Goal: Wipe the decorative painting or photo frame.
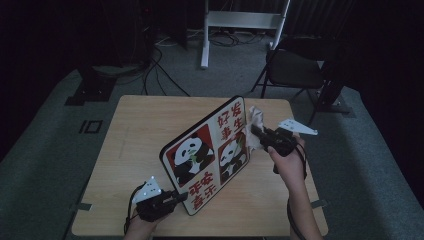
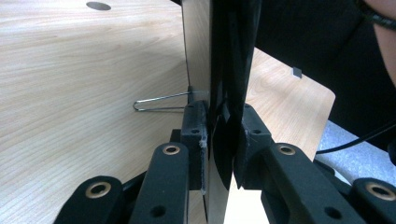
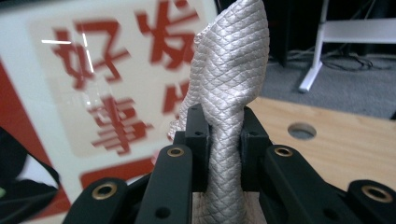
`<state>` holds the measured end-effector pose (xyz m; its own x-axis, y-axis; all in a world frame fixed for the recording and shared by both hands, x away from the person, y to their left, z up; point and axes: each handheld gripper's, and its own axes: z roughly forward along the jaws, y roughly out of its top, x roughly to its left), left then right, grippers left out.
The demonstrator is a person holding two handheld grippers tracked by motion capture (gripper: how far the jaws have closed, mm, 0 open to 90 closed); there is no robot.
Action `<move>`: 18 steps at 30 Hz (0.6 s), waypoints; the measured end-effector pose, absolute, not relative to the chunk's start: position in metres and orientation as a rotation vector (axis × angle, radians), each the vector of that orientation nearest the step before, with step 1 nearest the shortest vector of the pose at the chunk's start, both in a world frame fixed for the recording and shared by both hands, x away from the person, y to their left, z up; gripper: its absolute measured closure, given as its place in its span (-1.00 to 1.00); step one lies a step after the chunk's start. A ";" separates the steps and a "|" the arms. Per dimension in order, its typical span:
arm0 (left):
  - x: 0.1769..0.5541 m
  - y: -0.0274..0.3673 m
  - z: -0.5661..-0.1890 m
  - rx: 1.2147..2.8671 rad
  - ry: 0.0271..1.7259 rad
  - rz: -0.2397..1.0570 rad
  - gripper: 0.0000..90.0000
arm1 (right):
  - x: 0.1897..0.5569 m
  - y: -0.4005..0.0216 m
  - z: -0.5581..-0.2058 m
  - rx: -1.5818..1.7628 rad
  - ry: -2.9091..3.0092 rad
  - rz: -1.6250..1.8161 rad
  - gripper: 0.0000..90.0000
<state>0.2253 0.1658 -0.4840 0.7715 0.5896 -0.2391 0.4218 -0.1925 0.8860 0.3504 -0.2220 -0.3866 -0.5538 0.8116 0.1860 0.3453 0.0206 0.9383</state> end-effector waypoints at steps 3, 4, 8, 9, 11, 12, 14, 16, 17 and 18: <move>0.225 0.165 -0.484 1.822 0.783 0.188 0.73 | 0.350 -0.219 -0.375 1.147 1.887 1.585 0.74; 0.225 0.166 -0.484 1.824 0.781 0.188 0.72 | 0.350 -0.216 -0.368 1.129 1.880 1.601 0.74; 0.225 0.166 -0.484 1.822 0.781 0.185 0.72 | 0.351 -0.211 -0.359 1.101 1.882 1.597 0.74; 0.225 0.166 -0.484 1.824 0.780 0.186 0.72 | 0.351 -0.207 -0.354 1.081 1.884 1.611 0.74; 0.225 0.166 -0.484 1.825 0.779 0.189 0.72 | 0.351 -0.204 -0.349 1.067 1.885 1.624 0.74; 0.225 0.166 -0.484 1.824 0.779 0.187 0.72 | 0.352 -0.203 -0.346 1.058 1.879 1.631 0.74; 0.225 0.166 -0.484 1.824 0.779 0.184 0.72 | 0.352 -0.201 -0.344 1.055 1.875 1.636 0.74; 0.225 0.166 -0.484 1.823 0.781 0.186 0.72 | 0.353 -0.198 -0.339 1.042 1.872 1.655 0.74; 0.225 0.166 -0.484 1.826 0.781 0.189 0.72 | 0.354 -0.195 -0.335 1.023 1.872 1.662 0.74; 0.225 0.166 -0.484 1.826 0.781 0.189 0.73 | 0.354 -0.192 -0.333 1.017 1.869 1.673 0.74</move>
